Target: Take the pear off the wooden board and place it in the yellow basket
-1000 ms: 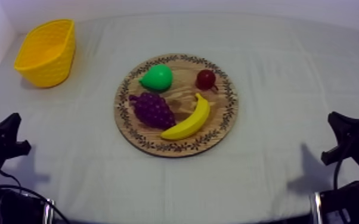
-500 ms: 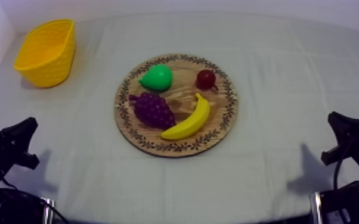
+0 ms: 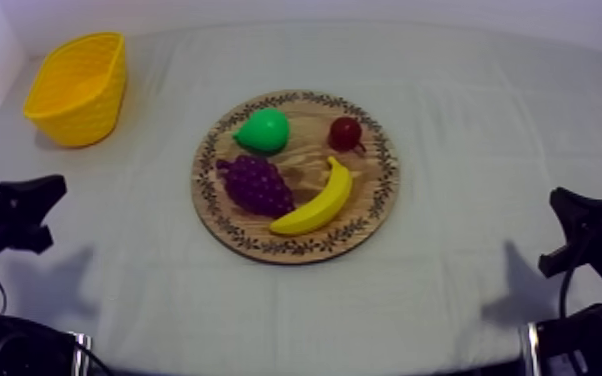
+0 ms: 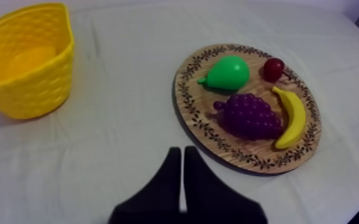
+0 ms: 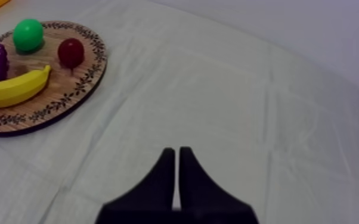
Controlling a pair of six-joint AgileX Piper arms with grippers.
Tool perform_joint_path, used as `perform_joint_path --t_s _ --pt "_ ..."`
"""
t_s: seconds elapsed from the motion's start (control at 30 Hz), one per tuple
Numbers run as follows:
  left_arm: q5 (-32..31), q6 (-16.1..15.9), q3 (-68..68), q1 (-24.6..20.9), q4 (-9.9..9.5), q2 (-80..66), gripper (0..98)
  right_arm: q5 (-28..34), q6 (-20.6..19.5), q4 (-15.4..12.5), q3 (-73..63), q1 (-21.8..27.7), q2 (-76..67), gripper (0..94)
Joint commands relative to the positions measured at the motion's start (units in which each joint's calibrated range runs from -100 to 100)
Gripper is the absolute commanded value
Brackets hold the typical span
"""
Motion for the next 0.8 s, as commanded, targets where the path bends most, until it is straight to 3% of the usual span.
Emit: perform_joint_path --t_s 0.0,0.33,0.5,0.77 --pt "3.35 1.19 -7.68 0.02 -0.06 8.57 0.0 0.04 -0.01 -0.01 -0.05 0.00 -0.04 0.4" --pt "17.15 8.73 -26.94 -0.02 -0.94 27.71 0.0 0.04 -0.01 -0.01 -0.05 0.00 -0.04 0.4" --pt "22.93 11.81 -34.57 1.27 -2.85 36.48 0.0 0.04 -0.01 -0.01 -0.05 0.00 -0.04 0.4" --pt "29.69 13.47 -48.08 2.52 -4.24 52.86 0.0 0.04 -0.01 -0.01 -0.05 0.00 -0.04 0.4"
